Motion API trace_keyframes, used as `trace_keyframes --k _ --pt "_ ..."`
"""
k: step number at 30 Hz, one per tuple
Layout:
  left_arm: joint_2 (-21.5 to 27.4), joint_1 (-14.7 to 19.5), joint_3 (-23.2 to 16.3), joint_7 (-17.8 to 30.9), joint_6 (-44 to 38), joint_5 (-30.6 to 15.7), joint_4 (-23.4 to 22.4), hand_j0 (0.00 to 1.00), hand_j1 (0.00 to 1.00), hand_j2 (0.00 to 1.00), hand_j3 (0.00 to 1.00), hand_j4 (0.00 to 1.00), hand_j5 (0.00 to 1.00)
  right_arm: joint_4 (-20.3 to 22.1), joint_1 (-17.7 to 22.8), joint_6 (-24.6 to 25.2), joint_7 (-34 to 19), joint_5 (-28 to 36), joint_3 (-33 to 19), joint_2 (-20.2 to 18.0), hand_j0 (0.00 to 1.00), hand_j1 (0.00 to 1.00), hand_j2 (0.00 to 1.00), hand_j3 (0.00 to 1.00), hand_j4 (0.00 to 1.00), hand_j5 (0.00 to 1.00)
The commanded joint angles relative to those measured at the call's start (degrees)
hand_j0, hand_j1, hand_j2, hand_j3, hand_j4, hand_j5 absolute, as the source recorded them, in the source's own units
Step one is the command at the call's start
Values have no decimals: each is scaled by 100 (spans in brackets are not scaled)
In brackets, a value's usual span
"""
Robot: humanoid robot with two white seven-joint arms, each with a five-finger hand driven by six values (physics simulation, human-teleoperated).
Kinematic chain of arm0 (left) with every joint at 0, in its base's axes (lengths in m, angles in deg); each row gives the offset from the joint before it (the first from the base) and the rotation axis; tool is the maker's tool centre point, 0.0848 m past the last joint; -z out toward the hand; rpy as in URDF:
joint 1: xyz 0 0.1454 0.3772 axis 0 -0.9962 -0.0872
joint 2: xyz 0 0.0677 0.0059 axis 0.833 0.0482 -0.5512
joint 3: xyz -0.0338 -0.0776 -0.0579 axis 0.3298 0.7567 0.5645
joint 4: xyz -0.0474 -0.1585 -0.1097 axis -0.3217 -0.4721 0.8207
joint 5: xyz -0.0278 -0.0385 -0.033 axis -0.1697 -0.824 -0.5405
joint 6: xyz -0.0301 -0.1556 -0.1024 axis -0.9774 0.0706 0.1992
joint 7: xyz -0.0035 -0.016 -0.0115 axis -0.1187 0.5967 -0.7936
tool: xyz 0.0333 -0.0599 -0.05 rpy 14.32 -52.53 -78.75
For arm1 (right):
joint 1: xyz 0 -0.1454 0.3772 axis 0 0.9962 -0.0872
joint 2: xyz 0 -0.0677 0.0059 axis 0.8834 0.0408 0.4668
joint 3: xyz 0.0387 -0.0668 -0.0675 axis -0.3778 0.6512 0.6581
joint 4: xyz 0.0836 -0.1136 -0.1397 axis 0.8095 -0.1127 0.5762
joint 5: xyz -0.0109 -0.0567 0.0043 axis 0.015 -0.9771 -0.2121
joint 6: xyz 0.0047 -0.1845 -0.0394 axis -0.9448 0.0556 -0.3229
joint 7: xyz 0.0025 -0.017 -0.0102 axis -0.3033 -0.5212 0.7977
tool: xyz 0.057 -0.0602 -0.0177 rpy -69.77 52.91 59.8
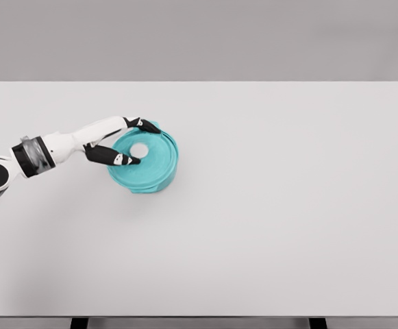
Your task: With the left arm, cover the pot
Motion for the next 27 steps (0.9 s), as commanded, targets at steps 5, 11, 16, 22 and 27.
trace_keyframes --k 5,11,16,22,27 --pt "-4 0 27 -10 95 -32 -5 87 87 87 87 87 87 0 0 -6 -3 -3 0 0 100 100 100 100 100 100" --pt "-4 -9 62 -10 95 -85 13 87 87 87 87 87 87 0 0 -6 -3 -3 0 0 100 100 100 100 100 100" --pt "268 -26 80 7 201 -603 549 90 90 90 90 90 90 0 0 -6 -3 -3 0 0 100 100 100 100 100 100" --pt "1947 -729 966 25 578 -1377 1305 100 100 100 100 100 100 0 0 -6 -3 -12 0 0 100 100 100 100 100 100" --pt "2167 -1257 1293 -45 675 -1412 962 100 100 100 100 100 100 0 0 -6 -3 -12 0 0 100 100 100 100 100 100"
